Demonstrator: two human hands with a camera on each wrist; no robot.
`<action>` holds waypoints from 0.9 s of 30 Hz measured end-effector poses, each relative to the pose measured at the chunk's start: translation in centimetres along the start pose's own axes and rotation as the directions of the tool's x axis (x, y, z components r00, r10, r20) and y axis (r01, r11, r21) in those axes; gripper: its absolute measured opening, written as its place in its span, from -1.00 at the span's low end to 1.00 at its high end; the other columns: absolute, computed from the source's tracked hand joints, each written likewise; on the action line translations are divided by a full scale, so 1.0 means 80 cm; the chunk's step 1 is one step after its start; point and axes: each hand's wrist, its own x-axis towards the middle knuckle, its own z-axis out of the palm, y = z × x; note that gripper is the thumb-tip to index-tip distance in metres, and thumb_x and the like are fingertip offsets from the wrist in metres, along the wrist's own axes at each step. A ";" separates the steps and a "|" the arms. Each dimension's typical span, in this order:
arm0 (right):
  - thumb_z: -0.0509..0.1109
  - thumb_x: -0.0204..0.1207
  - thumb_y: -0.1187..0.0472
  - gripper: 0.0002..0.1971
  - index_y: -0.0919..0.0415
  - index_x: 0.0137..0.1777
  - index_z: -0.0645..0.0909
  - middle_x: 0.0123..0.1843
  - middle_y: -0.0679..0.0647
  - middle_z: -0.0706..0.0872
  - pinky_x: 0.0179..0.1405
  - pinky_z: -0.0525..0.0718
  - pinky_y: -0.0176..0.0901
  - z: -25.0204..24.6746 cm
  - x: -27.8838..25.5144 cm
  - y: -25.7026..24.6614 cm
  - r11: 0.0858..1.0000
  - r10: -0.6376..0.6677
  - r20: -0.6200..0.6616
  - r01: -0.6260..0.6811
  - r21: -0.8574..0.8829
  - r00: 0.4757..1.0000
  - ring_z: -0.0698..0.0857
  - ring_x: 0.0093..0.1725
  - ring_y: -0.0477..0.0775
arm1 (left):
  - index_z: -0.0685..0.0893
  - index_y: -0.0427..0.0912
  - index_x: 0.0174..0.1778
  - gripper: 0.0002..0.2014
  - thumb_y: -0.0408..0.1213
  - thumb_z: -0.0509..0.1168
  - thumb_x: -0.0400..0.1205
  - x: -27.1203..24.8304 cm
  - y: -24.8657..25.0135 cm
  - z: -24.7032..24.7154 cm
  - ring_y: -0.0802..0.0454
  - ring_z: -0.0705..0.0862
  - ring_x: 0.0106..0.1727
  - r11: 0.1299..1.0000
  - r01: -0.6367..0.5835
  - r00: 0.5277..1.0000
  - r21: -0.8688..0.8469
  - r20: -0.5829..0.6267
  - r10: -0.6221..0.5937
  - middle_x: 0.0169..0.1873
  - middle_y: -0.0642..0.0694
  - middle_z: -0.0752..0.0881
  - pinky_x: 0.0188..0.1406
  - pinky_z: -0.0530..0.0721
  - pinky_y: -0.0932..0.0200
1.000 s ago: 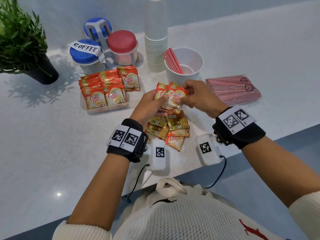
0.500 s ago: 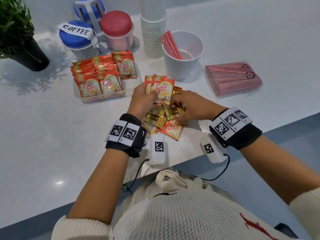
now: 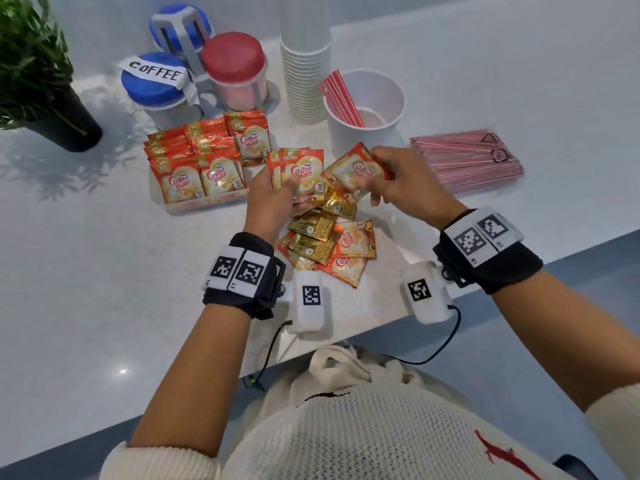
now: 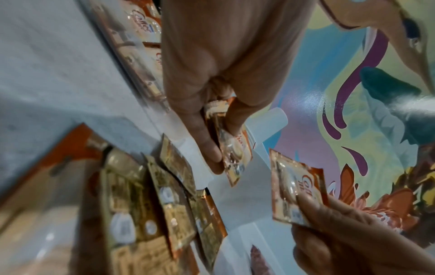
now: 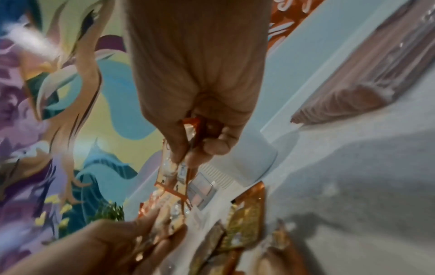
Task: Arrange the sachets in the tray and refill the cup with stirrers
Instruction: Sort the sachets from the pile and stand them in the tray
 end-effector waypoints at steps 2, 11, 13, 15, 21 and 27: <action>0.35 0.53 0.40 -0.88 0.29 0.03 0.53 -0.30 0.01 0.66 -0.57 0.54 -0.43 -0.001 0.005 -0.008 0.986 0.016 0.008 -0.017 0.164 1.000 0.61 -0.57 -0.21 | 0.51 -0.27 0.30 -0.74 -0.37 0.16 0.70 0.000 0.003 0.000 -0.04 0.68 0.06 1.000 -0.014 0.999 0.013 0.033 0.014 0.11 -0.15 0.66 -0.28 0.74 0.36; 0.50 0.40 0.37 -0.57 0.39 0.23 0.47 -0.21 0.06 0.67 -0.59 0.59 -0.39 0.020 0.034 -0.018 0.969 0.142 0.121 -0.163 0.186 0.982 0.62 -0.51 -0.12 | 0.49 -0.16 0.33 -0.74 -0.30 0.07 0.74 -0.005 0.013 -0.002 -0.01 0.69 0.05 1.000 -0.018 0.995 -0.020 0.095 0.020 0.15 -0.13 0.65 -0.26 0.76 0.26; 0.52 0.37 0.38 -0.59 0.35 0.19 0.49 -0.20 0.07 0.66 -0.59 0.59 -0.41 0.025 0.039 -0.022 0.976 0.149 0.160 -0.171 0.134 0.976 0.62 -0.43 -0.05 | 0.51 -0.13 0.29 -0.76 -0.26 0.07 0.74 -0.005 0.015 -0.006 0.02 0.71 -0.04 1.000 -0.002 0.996 -0.031 0.094 0.005 0.10 -0.12 0.67 -0.24 0.76 0.23; 0.54 0.35 0.38 -0.58 0.30 0.17 0.49 -0.19 0.07 0.65 -0.58 0.59 -0.41 0.028 0.044 -0.027 0.983 0.149 0.189 -0.166 0.081 0.971 0.63 -0.37 -0.02 | 0.51 -0.11 0.22 -0.81 -0.23 0.07 0.74 -0.005 0.016 -0.011 0.06 0.72 -0.13 0.999 0.017 0.995 -0.044 0.097 -0.013 0.02 -0.10 0.68 -0.22 0.75 0.22; 0.58 0.26 0.43 -0.43 0.33 0.27 0.48 -0.06 0.08 0.65 -0.33 0.72 -0.32 0.041 0.059 -0.046 0.991 0.132 0.203 -0.136 0.006 0.970 0.68 -0.16 0.00 | 0.43 -0.15 0.44 -0.59 -0.11 0.17 0.68 -0.001 0.013 -0.024 -0.02 0.67 0.22 0.995 -0.091 0.979 0.052 0.187 0.080 0.28 -0.13 0.64 -0.10 0.77 0.27; 0.54 0.27 0.49 -0.45 0.35 0.27 0.48 -0.11 0.09 0.67 -0.31 0.69 -0.30 0.049 0.070 -0.056 0.992 0.107 0.177 -0.118 0.051 0.978 0.68 -0.22 0.00 | 0.37 -0.21 0.46 -0.54 -0.17 0.23 0.66 0.010 0.008 -0.030 0.02 0.71 0.12 0.976 -0.197 0.968 0.094 0.173 0.179 0.21 -0.14 0.65 0.03 0.75 0.14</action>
